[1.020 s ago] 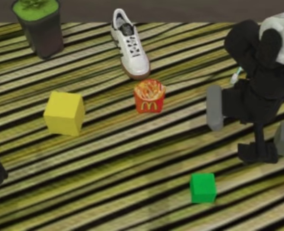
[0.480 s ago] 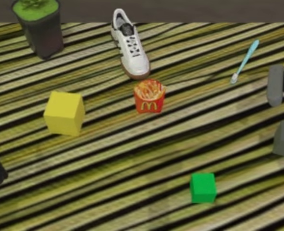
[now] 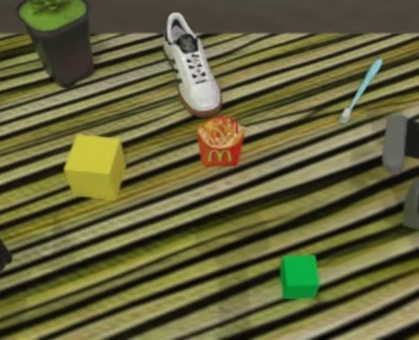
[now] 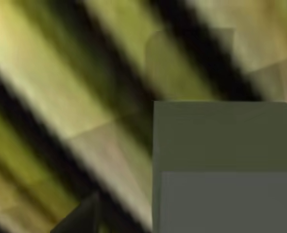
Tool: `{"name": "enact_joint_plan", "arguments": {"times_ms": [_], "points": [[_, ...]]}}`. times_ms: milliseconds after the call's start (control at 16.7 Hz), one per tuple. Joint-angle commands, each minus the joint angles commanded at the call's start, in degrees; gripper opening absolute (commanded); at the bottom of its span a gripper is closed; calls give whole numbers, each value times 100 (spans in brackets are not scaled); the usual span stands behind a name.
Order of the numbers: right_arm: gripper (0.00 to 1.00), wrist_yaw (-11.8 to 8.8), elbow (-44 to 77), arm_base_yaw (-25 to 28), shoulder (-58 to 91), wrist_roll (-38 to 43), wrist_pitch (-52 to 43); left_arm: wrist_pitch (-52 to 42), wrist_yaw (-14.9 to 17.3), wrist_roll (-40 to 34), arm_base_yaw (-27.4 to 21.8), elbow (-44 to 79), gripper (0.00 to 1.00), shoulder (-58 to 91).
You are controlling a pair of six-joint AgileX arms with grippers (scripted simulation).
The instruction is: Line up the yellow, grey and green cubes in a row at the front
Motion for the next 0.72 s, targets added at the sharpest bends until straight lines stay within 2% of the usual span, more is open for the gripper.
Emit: {"name": "enact_joint_plan", "arguments": {"times_ms": [240, 540, 720], "points": [[100, 3, -447, -2, 404, 0, 850, 0, 0, 0, 0, 0, 100, 0], [100, 3, -502, -2, 457, -1, 939, 0, 0, 0, 0, 0, 100, 0], [77, 3, -502, -2, 457, -1, 939, 0, 0, 0, 0, 0, 100, 0]]}}
